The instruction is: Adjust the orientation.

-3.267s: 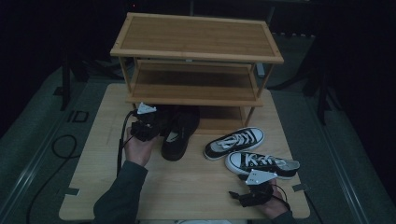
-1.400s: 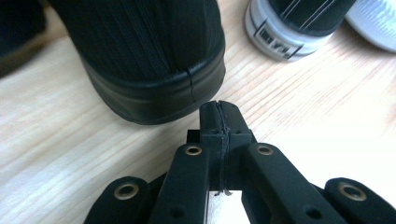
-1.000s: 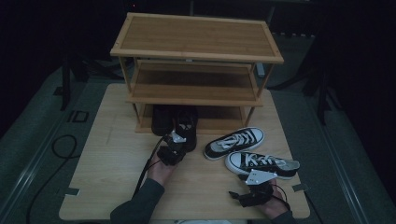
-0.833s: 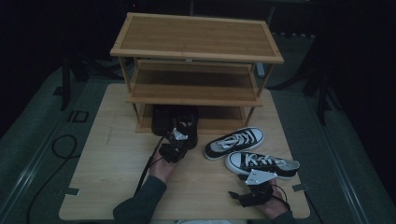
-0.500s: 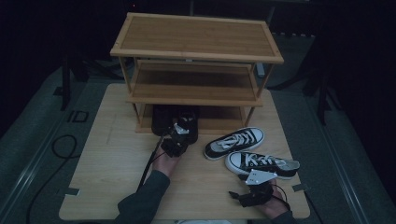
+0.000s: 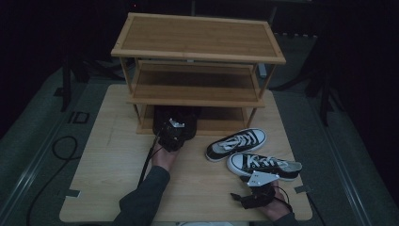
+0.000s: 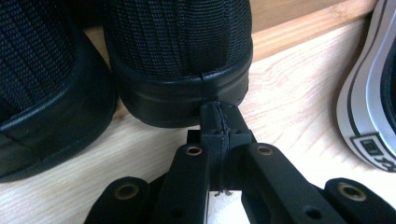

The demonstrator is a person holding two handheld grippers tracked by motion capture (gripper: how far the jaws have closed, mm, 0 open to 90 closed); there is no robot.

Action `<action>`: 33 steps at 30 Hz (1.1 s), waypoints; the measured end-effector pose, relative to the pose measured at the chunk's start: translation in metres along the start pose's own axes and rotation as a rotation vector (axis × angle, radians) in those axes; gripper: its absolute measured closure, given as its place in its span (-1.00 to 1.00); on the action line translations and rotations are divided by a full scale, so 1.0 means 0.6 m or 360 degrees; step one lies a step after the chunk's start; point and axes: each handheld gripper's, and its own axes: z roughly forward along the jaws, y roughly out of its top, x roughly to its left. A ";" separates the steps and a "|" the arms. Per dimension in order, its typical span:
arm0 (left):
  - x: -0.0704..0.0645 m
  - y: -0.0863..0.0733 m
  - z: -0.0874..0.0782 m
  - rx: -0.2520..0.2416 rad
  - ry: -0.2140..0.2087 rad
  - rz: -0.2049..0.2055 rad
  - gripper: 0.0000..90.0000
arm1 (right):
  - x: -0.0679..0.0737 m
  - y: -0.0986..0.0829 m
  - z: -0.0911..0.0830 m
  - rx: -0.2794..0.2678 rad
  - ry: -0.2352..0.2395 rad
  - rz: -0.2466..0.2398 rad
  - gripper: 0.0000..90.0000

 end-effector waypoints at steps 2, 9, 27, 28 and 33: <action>0.002 0.002 0.003 -0.0006 0.0006 -0.0015 1.00 | 0.000 0.000 0.000 0.0000 0.0000 0.0001 -0.47; 0.012 0.011 0.009 -0.0017 0.0036 -0.0060 1.00 | 0.000 0.000 0.000 0.0000 0.0000 0.0000 -0.47; 0.047 -0.023 -0.018 -0.0040 -0.0051 -0.0074 0.54 | 0.000 0.000 0.000 0.0000 0.0001 -0.0001 -0.47; 0.047 -0.026 -0.020 -0.0042 -0.0064 -0.0070 0.51 | 0.000 0.000 0.000 0.0000 0.0000 -0.0001 -0.47; 0.044 -0.033 -0.028 -0.0058 -0.0063 -0.0029 0.44 | 0.000 0.000 0.000 0.0000 0.0001 0.0000 -0.47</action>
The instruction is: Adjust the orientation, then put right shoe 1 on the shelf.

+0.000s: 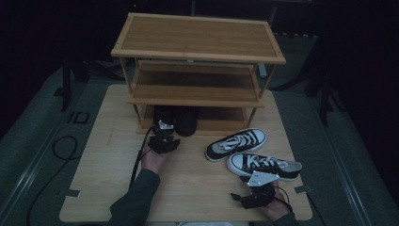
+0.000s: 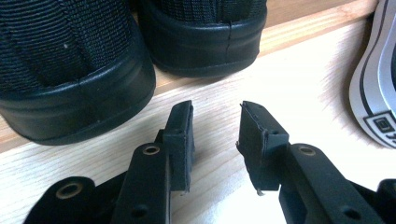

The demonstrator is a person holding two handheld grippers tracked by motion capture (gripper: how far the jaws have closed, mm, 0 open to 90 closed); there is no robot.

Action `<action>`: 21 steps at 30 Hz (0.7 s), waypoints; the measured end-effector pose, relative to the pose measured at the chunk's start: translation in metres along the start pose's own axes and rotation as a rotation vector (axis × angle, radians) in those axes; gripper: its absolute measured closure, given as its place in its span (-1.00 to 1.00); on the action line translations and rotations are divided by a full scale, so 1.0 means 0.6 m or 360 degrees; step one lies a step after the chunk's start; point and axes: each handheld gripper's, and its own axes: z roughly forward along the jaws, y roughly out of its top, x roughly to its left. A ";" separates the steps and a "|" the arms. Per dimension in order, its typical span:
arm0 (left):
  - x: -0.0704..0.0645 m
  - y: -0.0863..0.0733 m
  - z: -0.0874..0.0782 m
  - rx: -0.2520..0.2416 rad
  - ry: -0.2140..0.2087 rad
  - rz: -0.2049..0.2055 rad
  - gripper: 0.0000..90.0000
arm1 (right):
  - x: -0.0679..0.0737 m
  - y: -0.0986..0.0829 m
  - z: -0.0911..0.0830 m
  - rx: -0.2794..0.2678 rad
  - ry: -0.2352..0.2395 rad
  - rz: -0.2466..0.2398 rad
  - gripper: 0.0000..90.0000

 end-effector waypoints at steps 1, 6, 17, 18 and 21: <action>-0.001 0.000 -0.003 -0.0011 -0.0018 -0.0009 0.43 | 0.000 0.000 0.000 0.0000 0.0000 0.0000 -0.47; -0.004 0.001 -0.007 -0.0007 -0.0036 0.0002 0.38 | 0.000 0.000 0.000 0.0000 0.0000 -0.0001 -0.47; -0.043 0.034 -0.035 -0.0031 -0.0180 0.0085 0.33 | 0.000 0.000 0.000 0.0000 -0.0001 0.0000 -0.47; -0.043 0.034 -0.035 -0.0031 -0.0180 0.0085 0.33 | 0.000 0.000 0.000 0.0000 -0.0001 0.0000 -0.47; -0.061 0.049 -0.041 -0.0016 -0.0231 0.0135 0.33 | 0.000 0.000 0.000 0.0000 -0.0001 0.0001 -0.46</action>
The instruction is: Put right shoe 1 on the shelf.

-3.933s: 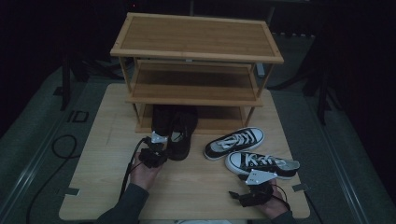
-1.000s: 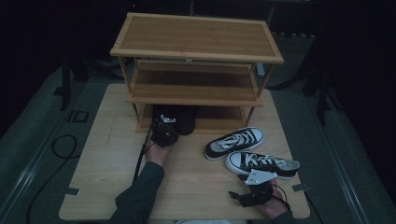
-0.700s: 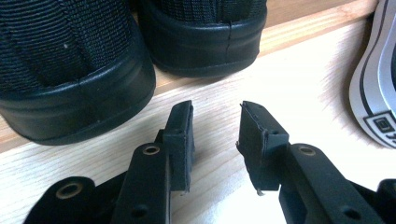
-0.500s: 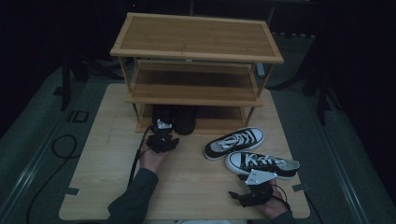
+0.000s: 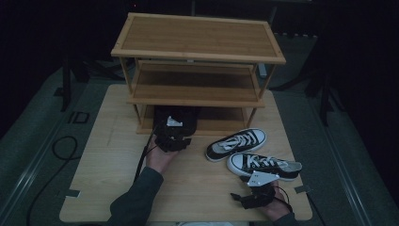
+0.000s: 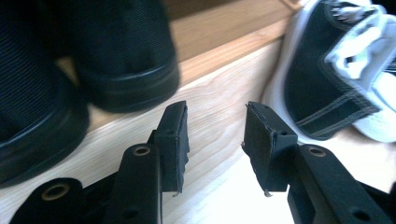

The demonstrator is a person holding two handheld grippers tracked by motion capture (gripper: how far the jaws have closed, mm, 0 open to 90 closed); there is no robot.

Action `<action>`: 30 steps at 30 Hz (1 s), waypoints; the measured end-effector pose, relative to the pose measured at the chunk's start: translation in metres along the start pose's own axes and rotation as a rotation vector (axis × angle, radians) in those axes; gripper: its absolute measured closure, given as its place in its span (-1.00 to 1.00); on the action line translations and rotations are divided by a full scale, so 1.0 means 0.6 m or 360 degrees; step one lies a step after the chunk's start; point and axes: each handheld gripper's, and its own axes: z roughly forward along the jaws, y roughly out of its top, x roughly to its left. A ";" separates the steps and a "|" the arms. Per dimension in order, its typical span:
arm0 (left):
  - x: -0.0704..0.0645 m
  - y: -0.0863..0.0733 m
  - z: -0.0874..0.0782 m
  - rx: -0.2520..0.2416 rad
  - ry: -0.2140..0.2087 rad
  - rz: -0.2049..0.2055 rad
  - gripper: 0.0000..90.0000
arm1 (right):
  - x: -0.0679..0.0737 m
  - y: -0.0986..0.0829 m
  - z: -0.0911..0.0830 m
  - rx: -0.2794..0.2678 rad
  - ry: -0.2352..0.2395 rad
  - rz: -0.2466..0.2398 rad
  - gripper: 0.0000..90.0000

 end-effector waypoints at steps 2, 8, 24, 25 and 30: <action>-0.004 0.004 0.000 0.0006 -0.0019 0.0012 0.33 | 0.000 0.000 0.000 -0.0001 0.0000 0.0000 -0.46; -0.034 0.030 0.001 0.0041 -0.0084 0.0094 0.33 | 0.000 0.000 0.000 -0.0002 -0.0005 0.0003 -0.46; -0.102 0.066 0.043 0.0157 -0.0201 0.0208 0.41 | 0.000 -0.001 -0.002 -0.0018 -0.0007 0.0006 -0.30; -0.105 0.067 0.048 0.0172 -0.0190 0.0221 0.41 | 0.000 -0.001 -0.002 -0.0018 -0.0007 0.0007 -0.30; -0.114 0.067 0.075 0.0236 -0.0141 0.0243 0.48 | 0.000 -0.001 -0.002 -0.0018 -0.0009 0.0006 -0.30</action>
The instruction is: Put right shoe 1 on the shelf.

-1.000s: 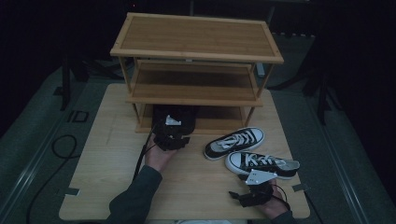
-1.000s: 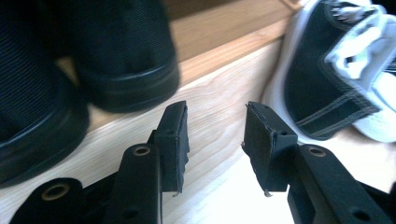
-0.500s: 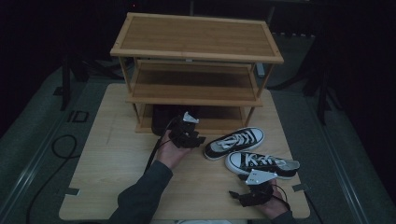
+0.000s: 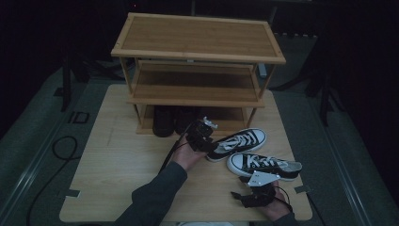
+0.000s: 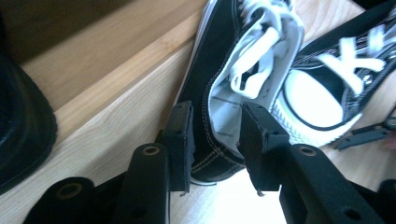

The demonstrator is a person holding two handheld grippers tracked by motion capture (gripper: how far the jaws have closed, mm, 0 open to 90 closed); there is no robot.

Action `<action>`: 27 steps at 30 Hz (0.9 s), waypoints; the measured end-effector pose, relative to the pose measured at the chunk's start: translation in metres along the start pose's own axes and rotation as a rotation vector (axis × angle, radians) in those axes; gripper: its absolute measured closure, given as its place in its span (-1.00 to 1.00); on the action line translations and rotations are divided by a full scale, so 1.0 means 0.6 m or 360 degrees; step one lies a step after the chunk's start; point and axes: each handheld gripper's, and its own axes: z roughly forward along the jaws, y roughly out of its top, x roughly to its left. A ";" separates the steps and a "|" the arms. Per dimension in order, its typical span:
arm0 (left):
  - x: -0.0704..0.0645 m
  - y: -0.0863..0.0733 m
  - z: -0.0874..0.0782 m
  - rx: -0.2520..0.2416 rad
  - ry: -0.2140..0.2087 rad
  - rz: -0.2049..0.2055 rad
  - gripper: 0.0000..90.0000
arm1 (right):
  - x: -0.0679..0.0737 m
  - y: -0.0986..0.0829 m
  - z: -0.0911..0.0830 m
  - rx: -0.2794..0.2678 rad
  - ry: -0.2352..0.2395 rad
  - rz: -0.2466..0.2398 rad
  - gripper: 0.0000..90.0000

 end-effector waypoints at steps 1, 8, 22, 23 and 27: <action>0.000 0.000 0.005 0.0004 0.0004 0.0000 0.50 | 0.000 0.000 0.000 0.0000 0.0000 0.0000 -0.30; -0.006 0.007 0.017 0.0024 0.0077 0.0025 0.68 | 0.000 0.000 0.000 -0.0002 -0.0001 0.0001 -0.29; -0.007 -0.007 0.000 0.0028 0.0075 0.0072 0.98 | 0.000 0.000 0.000 -0.0001 -0.0002 0.0002 -0.29; -0.006 -0.011 -0.003 0.0029 0.0069 0.0072 0.98 | 0.000 0.000 0.000 -0.0001 -0.0003 0.0002 -0.29; -0.003 -0.026 -0.015 0.0034 0.0049 0.0077 0.98 | 0.000 0.000 0.000 0.0000 -0.0002 0.0002 -0.29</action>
